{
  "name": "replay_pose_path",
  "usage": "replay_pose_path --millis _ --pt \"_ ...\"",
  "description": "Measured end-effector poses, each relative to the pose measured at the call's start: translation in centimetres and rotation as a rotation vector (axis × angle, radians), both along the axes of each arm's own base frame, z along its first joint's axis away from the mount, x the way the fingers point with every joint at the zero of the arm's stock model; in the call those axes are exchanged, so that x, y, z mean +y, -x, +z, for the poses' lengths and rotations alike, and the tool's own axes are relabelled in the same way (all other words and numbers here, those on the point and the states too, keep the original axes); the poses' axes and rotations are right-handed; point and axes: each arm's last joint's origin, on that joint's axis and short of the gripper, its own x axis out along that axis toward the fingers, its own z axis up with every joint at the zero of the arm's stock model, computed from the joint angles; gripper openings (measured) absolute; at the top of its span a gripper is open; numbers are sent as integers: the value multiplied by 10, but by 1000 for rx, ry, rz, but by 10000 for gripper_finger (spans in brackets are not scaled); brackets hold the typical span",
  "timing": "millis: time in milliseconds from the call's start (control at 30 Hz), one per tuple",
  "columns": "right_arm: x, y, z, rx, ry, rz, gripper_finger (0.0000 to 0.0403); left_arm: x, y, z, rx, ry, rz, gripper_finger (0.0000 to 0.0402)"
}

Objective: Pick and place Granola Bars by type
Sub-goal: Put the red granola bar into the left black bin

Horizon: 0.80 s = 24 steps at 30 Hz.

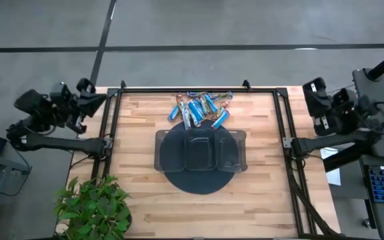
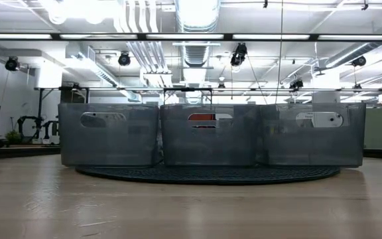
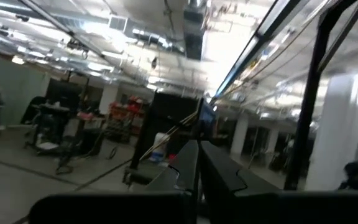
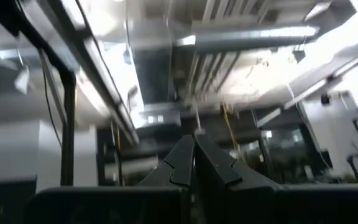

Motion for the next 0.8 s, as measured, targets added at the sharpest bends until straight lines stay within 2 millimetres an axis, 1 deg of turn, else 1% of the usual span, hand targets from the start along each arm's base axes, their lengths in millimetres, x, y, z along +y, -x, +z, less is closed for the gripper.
replay_pose_path --millis 200,400,567,800 --pt "1 -9 52 175 20 0 9 2 5 38 112 -16 69 0" --pt "1 -12 93 298 35 0 9 3 8 68 197 -29 110 0" --pt "2 -19 114 396 56 -7 9 3 2 84 269 -46 134 0" --pt "1 -33 127 570 50 -98 9 4 -11 93 351 -89 139 0"
